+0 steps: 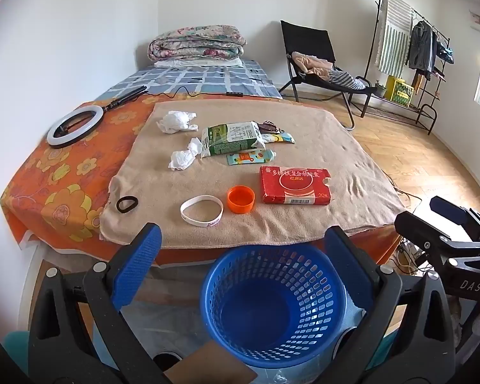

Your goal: Collect trash

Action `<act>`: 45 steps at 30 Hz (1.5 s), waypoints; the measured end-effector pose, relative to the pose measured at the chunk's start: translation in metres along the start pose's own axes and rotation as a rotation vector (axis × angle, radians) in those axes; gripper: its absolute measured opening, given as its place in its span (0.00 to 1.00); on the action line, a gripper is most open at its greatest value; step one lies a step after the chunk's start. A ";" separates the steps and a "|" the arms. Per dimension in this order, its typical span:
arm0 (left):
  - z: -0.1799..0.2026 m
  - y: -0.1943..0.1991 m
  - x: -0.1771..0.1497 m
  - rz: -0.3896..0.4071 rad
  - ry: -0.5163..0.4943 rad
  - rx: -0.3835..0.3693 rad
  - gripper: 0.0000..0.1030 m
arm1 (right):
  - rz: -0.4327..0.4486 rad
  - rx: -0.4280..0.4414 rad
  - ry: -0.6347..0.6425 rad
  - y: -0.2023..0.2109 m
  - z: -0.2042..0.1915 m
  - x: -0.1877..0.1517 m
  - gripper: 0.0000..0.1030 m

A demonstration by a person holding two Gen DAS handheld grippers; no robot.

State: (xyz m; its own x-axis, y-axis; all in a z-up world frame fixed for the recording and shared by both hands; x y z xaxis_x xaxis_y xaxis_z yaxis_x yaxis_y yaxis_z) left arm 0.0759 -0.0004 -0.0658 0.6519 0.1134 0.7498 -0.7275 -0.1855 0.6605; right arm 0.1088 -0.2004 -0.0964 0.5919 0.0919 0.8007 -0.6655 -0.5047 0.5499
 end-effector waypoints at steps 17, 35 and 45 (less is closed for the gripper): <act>-0.019 -0.018 0.001 -0.012 0.034 0.018 1.00 | -0.009 0.000 -0.005 -0.009 0.006 0.003 1.00; -0.027 -0.047 0.001 -0.043 0.040 0.031 1.00 | -0.056 0.009 -0.010 -0.042 0.011 -0.001 1.00; -0.027 -0.048 0.002 -0.045 0.042 0.031 1.00 | -0.045 0.024 -0.011 -0.045 0.006 0.003 1.00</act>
Point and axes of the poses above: each gripper's, at about its wrist camera, not at the fingertips, and y roughly against the way its jaws point, z to its right, x to its top, the point moved 10 cm from there along -y, roughly the way its jaws point, and after that the axes turned 11 degrees about x, right-handed, at the moved point
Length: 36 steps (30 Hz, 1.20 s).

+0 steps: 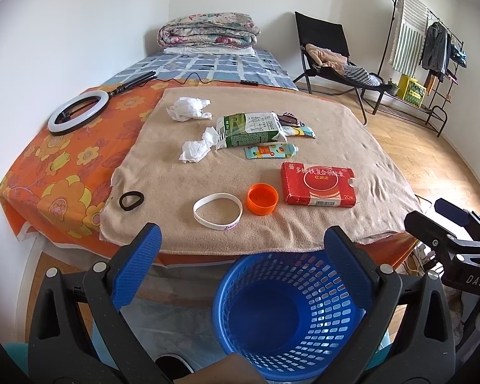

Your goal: Collect trash

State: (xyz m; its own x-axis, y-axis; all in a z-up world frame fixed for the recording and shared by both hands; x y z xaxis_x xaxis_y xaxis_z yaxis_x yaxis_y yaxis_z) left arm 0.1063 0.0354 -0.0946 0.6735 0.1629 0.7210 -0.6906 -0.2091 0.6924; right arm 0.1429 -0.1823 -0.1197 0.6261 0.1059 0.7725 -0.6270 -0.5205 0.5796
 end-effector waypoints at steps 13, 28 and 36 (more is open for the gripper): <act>0.001 -0.001 0.000 0.001 -0.003 0.002 1.00 | 0.005 0.002 -0.002 0.005 0.000 0.000 1.00; 0.002 0.000 0.000 0.001 -0.005 0.004 1.00 | 0.003 0.005 -0.004 0.006 0.001 -0.001 1.00; 0.003 -0.001 -0.001 0.001 -0.005 0.005 1.00 | -0.006 -0.004 -0.004 0.005 0.005 -0.005 1.00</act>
Point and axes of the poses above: each gripper's, at about its wrist camera, not at the fingertips, and y roughly against the way its jaws point, z to its right, x to its top, the point moved 10 cm from there along -y, roughly the way its jaws point, and after that the axes turned 11 degrees about x, right-handed, at the moved point
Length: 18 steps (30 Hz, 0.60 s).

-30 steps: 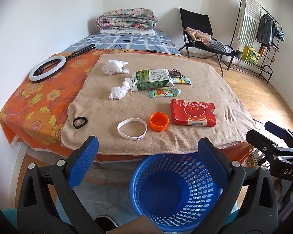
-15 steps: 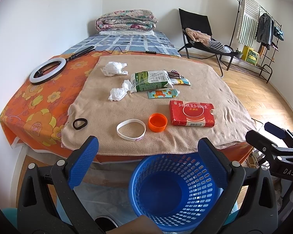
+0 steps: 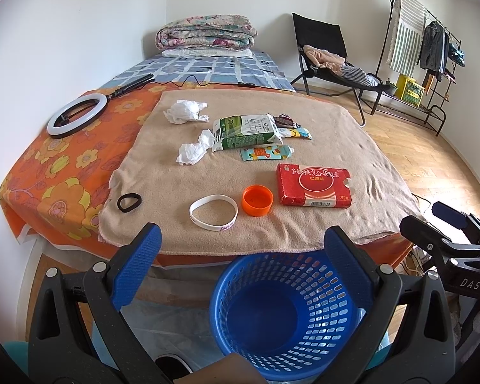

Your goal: Collect trash

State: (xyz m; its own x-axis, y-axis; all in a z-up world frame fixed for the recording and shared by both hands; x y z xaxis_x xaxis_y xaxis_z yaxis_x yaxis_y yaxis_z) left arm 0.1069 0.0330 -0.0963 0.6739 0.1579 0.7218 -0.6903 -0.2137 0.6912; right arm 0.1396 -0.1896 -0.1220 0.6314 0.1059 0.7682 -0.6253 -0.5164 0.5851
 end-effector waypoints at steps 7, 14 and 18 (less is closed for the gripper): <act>0.000 0.000 0.000 -0.001 -0.001 0.000 1.00 | -0.015 -0.019 0.004 -0.004 0.002 -0.002 1.00; 0.001 -0.001 -0.002 -0.002 -0.002 0.003 1.00 | -0.035 -0.033 0.014 -0.009 0.002 -0.005 1.00; 0.000 -0.008 -0.006 -0.013 0.001 0.011 1.00 | -0.051 -0.035 0.041 -0.015 0.002 -0.011 1.00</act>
Point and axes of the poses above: each gripper's, at about its wrist camera, not at the fingertips, and y roughly against the way its jaws point, z to its right, x to its top, the point moved 10 cm from there along -y, roughly the way its jaws point, and after that the axes turned 11 degrees about x, right-handed, at the moved point
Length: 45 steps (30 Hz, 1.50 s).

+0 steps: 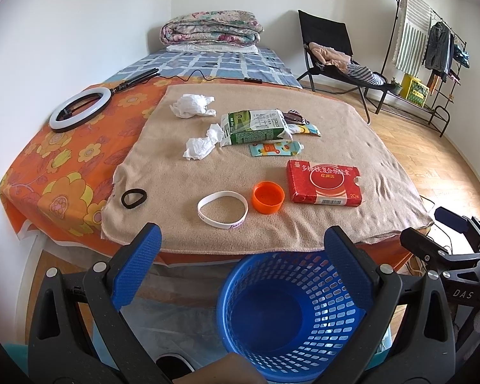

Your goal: Collect trash

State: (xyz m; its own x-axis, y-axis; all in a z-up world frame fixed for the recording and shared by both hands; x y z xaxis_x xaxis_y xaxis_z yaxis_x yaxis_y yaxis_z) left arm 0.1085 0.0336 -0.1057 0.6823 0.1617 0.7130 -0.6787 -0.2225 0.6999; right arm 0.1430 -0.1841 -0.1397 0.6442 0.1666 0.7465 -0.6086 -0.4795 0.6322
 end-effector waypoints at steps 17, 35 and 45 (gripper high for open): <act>-0.009 -0.040 0.016 -0.023 -0.199 -0.016 1.00 | -0.099 0.190 0.338 -0.035 -0.015 0.017 1.00; 0.047 -0.139 0.021 -0.205 -0.329 -0.185 0.83 | -0.278 0.177 0.587 -0.142 0.019 0.034 1.00; 0.051 -0.149 0.022 -0.212 -0.353 -0.214 0.83 | -0.288 0.172 0.756 -0.174 -0.004 0.031 1.00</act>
State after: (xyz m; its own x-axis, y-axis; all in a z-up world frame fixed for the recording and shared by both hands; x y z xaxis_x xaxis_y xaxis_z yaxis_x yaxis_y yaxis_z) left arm 0.2382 0.0216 -0.1960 0.8378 -0.1631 0.5210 -0.5295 -0.0107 0.8482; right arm 0.2672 -0.0919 -0.2258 0.2416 0.8082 0.5370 -0.3482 -0.4444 0.8254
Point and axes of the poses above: each gripper's, at about its wrist camera, not at the fingertips, and y roughly against the way its jaws point, z to its right, x to its top, the point moved 10 cm from there along -y, roughly the way its jaws point, and after that the axes turned 11 degrees about x, right-handed, at the moved point
